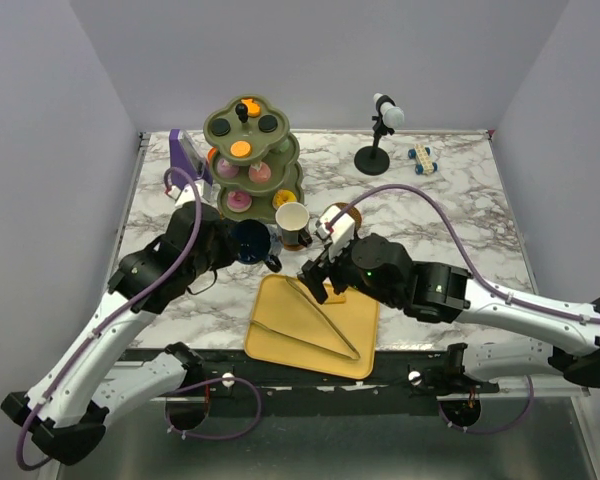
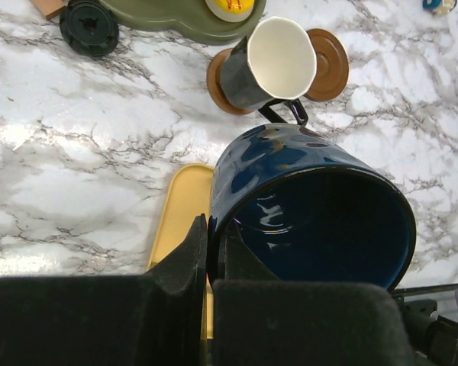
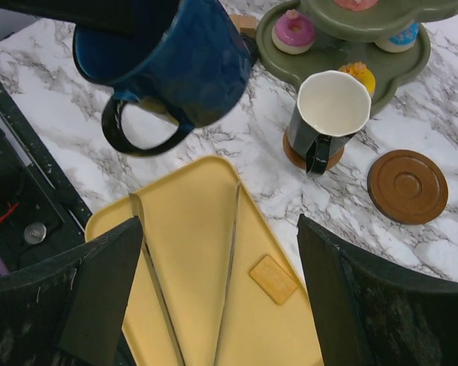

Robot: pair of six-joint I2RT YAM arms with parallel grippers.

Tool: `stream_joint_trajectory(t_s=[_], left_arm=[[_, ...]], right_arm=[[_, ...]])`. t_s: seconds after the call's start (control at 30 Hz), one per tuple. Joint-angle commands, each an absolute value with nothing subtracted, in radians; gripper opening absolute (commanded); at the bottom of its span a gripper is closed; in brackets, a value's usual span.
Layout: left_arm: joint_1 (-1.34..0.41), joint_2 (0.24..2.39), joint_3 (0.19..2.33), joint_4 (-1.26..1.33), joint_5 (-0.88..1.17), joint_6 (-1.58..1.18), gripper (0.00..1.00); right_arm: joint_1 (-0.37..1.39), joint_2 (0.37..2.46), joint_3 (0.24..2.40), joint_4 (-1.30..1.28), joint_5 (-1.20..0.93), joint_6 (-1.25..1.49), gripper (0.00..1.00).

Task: Serve the afternoon tea
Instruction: Pick up the cup at the center of the board.

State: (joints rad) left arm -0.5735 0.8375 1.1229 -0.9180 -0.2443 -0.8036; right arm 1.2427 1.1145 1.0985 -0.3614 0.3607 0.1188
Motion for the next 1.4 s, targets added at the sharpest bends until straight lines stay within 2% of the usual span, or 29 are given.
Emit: stream_joint_trajectory(t_s=[0.0,0.2,0.5,0.8,1.17,1.37], left_arm=[[-0.666,0.896,1.214,-0.879,-0.362,-0.863,0.00],[-0.680,0.980,1.301,-0.894,-0.342,-0.869,0.00],[-0.682,1.183,1.584,-1.130,-0.281,-0.915,0.00],[-0.693,1.247,1.631,-1.184,-0.186,-0.893,0.00],[-0.719,1.215,1.592,-1.138,-0.148,-0.882,0.00],[-0.731,1.194,1.572,-1.121,-0.152,-0.892,0.00]], right_arm=[[1.275,1.190,1.176,-0.454,0.402,0.076,0.89],[1.362,1.305,1.251,-0.493,0.595,0.024,0.85],[1.374,1.390,1.339,-0.514,0.700,-0.038,0.77],[1.374,1.417,1.363,-0.426,0.830,-0.151,0.74],[1.342,1.459,1.410,-0.410,0.735,-0.124,0.66],[1.314,1.475,1.440,-0.447,0.683,-0.083,0.55]])
